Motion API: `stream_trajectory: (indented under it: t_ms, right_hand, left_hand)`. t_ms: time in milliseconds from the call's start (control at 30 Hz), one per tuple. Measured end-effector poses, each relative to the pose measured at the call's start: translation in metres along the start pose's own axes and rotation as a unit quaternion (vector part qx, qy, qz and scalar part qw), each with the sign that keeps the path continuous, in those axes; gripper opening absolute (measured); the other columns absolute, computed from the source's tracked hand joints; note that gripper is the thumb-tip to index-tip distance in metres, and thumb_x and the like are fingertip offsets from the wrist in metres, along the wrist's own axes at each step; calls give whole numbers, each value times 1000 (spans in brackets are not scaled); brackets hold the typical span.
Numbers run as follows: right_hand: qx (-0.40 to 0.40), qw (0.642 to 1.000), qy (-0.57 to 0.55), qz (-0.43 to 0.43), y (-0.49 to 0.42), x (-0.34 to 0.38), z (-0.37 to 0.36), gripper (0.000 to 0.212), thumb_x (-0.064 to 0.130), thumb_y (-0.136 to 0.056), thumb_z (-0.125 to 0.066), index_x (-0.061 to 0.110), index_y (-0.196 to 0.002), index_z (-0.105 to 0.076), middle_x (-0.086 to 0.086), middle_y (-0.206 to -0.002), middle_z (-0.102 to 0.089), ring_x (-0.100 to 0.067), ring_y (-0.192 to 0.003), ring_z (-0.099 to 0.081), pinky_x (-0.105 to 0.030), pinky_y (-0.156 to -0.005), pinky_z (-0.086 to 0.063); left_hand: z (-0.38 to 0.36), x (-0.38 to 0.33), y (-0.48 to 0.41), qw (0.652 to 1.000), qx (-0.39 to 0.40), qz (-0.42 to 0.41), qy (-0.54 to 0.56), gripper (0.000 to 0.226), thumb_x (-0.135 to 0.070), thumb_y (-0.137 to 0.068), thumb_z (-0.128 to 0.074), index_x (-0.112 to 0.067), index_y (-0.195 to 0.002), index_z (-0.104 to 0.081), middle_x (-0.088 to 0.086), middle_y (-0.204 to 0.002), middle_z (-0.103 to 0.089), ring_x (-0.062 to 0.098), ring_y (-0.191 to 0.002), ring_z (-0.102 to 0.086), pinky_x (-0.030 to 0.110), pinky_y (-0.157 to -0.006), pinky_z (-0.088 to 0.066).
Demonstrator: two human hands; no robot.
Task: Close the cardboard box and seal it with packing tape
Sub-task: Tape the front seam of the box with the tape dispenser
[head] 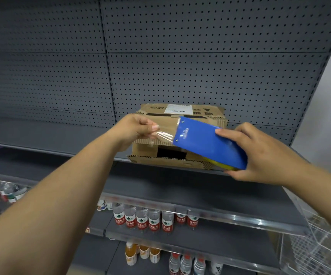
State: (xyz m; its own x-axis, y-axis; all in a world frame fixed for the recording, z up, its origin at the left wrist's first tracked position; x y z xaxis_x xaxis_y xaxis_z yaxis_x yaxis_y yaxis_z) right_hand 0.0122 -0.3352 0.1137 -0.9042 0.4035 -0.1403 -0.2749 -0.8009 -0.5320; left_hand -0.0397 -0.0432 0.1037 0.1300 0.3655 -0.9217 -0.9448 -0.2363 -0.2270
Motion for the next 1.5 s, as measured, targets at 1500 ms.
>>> stream_trajectory:
  t_ms: [1500]
  right_hand:
    - [-91,983,79,-140,-44,17,-100,84,33,-48,-84,15,-121,-48,-17,-80,-52,-31,-58,-52,-30,-51,-44]
  left_hand:
    - [35,119,-24,987,-160,1,27,11,-17,-90,-58,-20,-82,-65,1,-88,-68,14,-87,-62,30,-82,-48]
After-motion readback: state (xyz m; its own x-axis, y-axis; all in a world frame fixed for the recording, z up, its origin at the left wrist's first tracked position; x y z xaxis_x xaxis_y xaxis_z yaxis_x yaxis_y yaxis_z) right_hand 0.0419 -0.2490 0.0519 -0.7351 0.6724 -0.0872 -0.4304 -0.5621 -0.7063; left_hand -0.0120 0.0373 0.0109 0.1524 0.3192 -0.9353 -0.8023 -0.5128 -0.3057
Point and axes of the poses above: each hand's wrist, its own y-axis away from the middle knuckle, its own z-axis out of the back of the hand, x = y × z, the point moved 5 cm from there along -y, towards the middle knuckle
